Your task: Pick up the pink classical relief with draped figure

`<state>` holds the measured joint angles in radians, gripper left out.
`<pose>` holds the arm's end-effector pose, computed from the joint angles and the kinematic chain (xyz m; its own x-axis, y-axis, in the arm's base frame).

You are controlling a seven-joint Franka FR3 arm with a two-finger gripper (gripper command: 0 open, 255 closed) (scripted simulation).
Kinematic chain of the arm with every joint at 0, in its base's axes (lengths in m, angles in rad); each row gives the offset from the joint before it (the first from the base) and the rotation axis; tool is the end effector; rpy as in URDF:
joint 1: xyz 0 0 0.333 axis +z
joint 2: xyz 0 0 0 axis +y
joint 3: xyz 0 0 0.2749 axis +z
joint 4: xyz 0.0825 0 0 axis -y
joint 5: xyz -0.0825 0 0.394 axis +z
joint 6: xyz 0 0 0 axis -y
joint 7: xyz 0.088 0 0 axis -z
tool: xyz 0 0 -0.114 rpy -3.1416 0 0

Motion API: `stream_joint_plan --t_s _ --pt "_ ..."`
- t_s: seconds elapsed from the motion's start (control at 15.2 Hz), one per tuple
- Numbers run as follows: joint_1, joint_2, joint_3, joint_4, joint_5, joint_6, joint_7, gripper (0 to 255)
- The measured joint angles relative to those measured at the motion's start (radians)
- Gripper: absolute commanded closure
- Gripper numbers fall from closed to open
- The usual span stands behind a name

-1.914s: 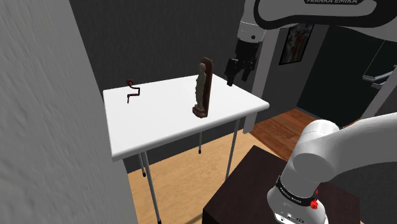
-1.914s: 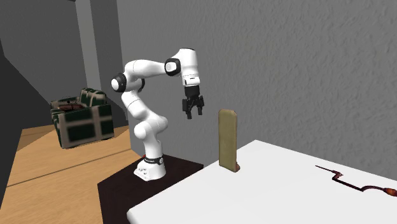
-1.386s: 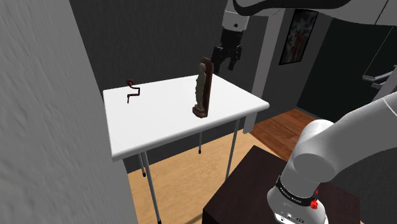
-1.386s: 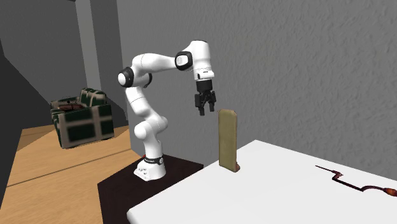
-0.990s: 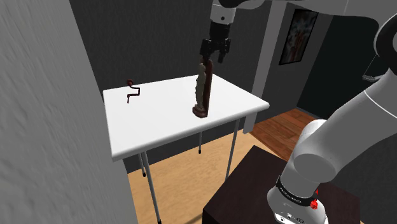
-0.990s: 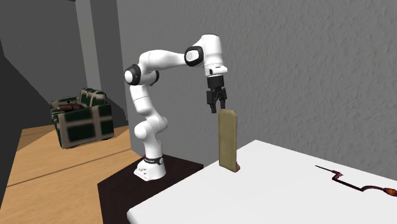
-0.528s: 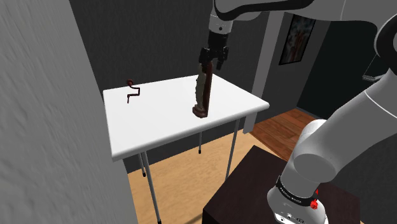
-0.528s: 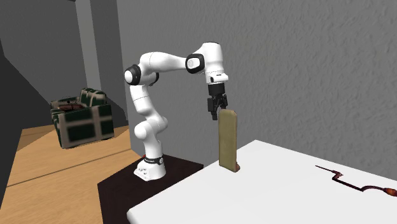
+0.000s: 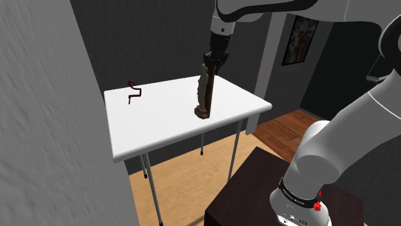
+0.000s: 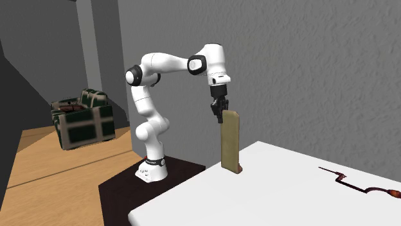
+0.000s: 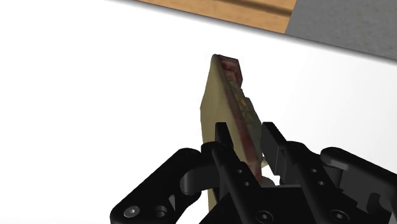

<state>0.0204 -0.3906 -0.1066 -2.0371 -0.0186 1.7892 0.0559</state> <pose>0.4722 -0.0484 0.5695 0.9811 -0.1346 0.1388 -0.1317 -0.9908 -0.0298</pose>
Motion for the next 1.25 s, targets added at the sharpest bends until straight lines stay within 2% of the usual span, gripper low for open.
stream_joint_plan --t_s 0.4,1.25 --pt "0.0 0.004 0.0 0.031 0.0 -0.029 -0.001 255" --pt "0.004 0.057 0.001 0.249 0.006 -0.194 -0.001 255"
